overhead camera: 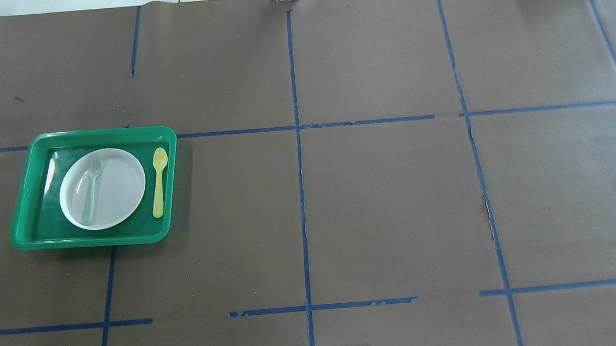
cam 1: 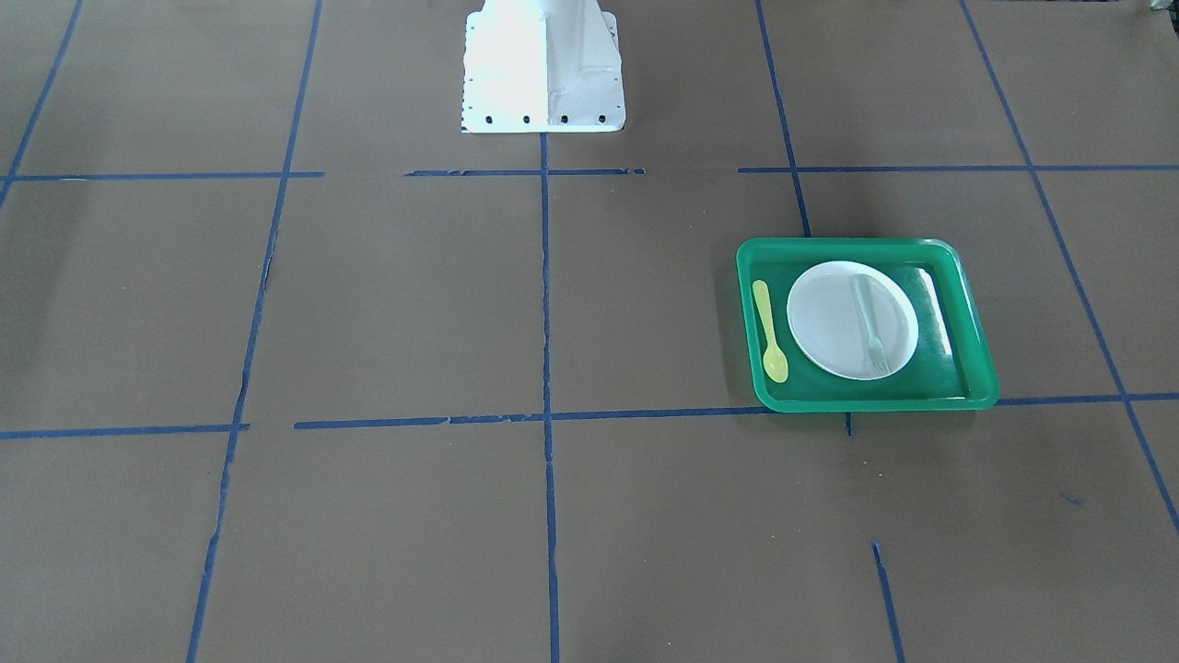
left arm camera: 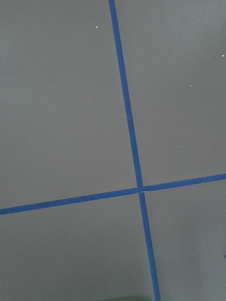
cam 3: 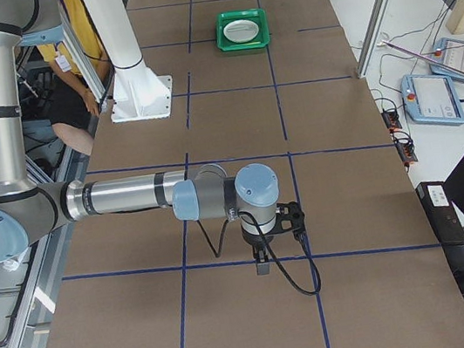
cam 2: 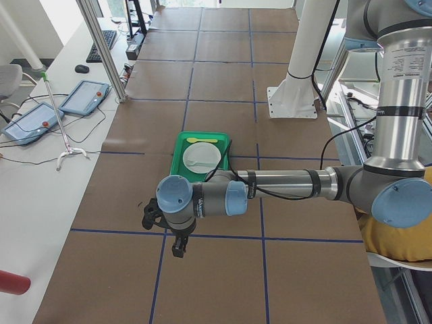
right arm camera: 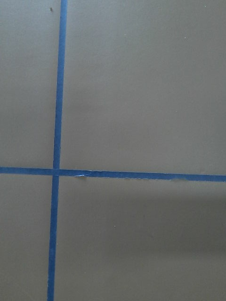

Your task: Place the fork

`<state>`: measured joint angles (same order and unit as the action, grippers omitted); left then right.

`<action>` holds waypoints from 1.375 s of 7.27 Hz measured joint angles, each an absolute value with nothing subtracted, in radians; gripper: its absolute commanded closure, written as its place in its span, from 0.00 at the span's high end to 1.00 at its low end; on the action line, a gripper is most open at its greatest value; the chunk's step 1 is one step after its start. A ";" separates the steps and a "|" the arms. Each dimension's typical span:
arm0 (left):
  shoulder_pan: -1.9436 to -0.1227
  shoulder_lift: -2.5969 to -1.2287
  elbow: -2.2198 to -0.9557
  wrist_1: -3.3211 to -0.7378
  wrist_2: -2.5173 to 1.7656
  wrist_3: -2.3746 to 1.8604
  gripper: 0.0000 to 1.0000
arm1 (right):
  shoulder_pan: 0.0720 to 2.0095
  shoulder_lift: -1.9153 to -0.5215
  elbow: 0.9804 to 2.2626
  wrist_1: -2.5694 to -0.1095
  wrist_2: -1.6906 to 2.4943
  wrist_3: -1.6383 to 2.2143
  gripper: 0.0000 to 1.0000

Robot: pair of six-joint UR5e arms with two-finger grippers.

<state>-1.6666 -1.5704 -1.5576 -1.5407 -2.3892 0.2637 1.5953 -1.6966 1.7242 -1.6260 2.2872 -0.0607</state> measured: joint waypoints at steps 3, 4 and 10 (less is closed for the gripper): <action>-1.668 -1.575 -1.573 -1.522 -2.385 0.262 1.00 | 1.595 -1.697 1.724 -1.626 2.287 -0.061 1.00; -1.668 -1.575 -1.585 -1.524 -2.381 0.253 1.00 | 1.595 -1.697 1.724 -1.626 2.287 -0.061 1.00; -1.342 -1.593 -1.676 -1.805 -2.328 -0.261 1.00 | 1.595 -1.697 1.724 -1.626 2.287 -0.061 1.00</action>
<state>-1.3416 -1.5932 -1.6764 -1.8054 -2.3284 -0.2609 1.5954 -1.6966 1.7242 -1.6260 2.2872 -0.0608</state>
